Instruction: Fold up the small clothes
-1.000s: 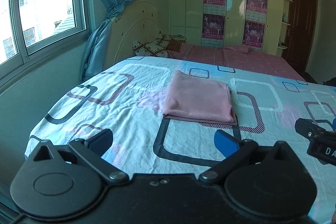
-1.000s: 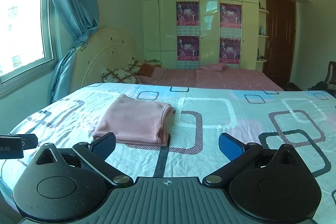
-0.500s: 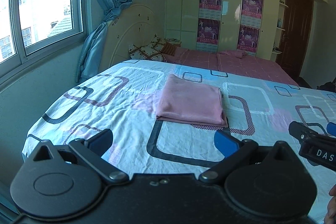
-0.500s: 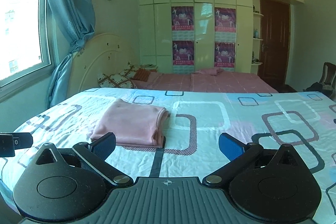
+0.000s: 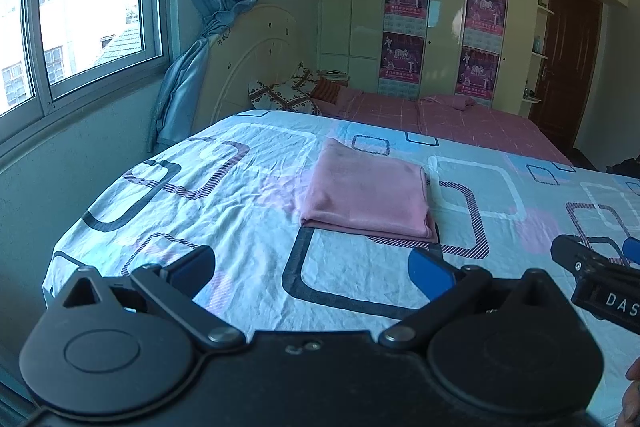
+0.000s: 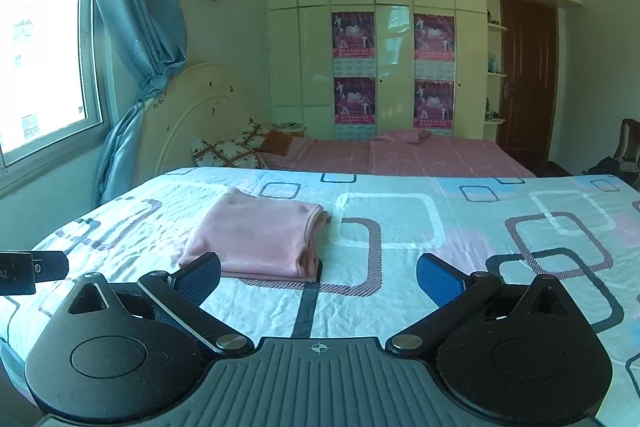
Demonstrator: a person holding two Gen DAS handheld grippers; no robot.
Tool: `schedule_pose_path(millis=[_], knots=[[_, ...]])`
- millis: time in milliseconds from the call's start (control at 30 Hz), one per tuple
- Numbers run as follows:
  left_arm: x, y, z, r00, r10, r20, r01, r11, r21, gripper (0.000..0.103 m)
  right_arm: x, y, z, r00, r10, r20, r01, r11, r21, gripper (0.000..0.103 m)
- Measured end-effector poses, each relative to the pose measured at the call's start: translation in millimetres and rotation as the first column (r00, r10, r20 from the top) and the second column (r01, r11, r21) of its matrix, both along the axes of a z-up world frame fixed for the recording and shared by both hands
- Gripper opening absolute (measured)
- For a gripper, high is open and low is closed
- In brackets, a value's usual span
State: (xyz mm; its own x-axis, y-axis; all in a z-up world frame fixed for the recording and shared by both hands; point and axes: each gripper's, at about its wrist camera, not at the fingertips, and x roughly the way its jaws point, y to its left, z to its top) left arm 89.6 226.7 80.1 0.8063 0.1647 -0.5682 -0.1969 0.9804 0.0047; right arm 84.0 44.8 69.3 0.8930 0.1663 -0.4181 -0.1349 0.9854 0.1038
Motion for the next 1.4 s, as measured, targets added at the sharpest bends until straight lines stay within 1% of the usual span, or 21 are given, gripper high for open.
schedule_pose_path(millis=[1400], knots=[[10,0,-2,1.000,-0.007,-0.018,0.007,1.000,-0.007,0.102,11,-2,-5,1.000,0.014,-0.024,-0.014,1.000,0.001,0.103]])
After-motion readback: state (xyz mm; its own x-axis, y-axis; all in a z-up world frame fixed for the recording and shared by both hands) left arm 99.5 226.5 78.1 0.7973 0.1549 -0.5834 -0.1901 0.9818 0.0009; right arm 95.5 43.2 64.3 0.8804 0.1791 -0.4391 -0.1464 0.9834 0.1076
